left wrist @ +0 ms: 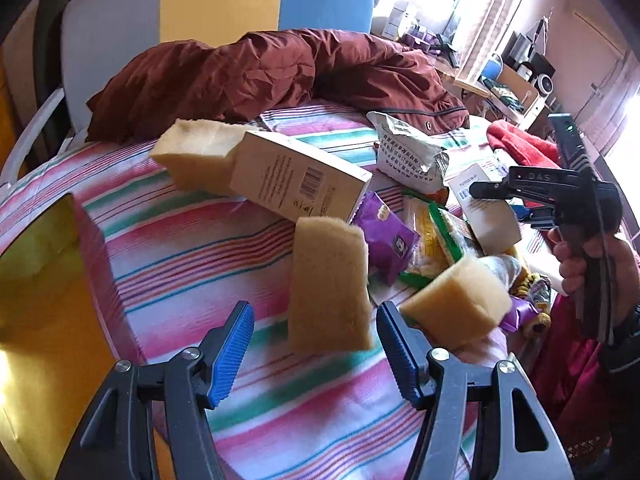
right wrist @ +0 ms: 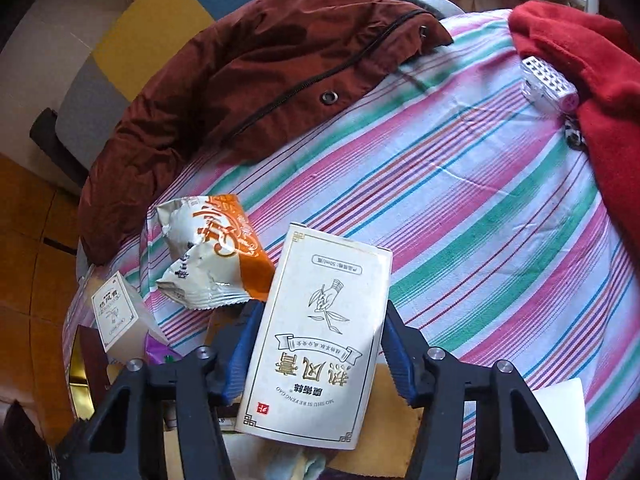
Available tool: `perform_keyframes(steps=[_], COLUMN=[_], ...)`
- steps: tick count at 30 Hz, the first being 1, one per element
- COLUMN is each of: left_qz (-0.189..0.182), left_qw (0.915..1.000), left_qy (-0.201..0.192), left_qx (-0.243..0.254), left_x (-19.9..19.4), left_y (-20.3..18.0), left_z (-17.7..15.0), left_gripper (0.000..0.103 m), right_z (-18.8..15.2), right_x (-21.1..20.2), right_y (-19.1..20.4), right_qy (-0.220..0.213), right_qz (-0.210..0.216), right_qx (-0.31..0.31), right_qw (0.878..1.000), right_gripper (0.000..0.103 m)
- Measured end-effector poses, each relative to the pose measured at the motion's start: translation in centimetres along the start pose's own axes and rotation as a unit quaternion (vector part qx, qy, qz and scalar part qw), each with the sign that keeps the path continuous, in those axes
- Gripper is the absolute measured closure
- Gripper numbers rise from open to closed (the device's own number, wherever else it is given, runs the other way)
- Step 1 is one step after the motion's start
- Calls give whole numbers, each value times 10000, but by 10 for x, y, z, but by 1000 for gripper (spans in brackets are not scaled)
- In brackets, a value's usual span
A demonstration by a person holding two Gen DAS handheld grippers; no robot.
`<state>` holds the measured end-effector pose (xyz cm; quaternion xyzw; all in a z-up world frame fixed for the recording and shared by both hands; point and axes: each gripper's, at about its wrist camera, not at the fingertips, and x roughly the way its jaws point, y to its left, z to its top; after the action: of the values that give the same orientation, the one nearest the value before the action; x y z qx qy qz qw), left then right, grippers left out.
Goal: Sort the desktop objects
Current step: 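Grasp a yellow sponge with the left gripper while the right gripper grasps a white box, then carry sponge and box over the gold tray and open both grippers to drop them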
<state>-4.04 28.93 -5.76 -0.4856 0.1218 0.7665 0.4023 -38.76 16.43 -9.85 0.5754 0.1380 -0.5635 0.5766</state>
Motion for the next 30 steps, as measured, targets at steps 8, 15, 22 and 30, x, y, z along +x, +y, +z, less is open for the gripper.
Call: perform_keyframes(steps=[8,15,22,30], left_qz=[21,70,55,217], left_qw=[9998,9993,9993,9953], left_qy=[108,12,-315,-901], left_qx=[170,359,217,-279], left_x=[20,24,-9,-81], left_y=[-6,-13,-12,15], left_z=[12,8,-1,-22], left_gripper=[40,58,59,59], right_z=[1,3,-2,-24], right_x=[-14,-32,-57,-77], right_y=[10,19,32,58], right_qy=[-131,-406,-707,-791], right_qz=[-36,130,517,1006], right_qx=[-527,-928,-1457,-2412], right_qw=[9985,9948,9854,9620], right_gripper=[48,48,48,48])
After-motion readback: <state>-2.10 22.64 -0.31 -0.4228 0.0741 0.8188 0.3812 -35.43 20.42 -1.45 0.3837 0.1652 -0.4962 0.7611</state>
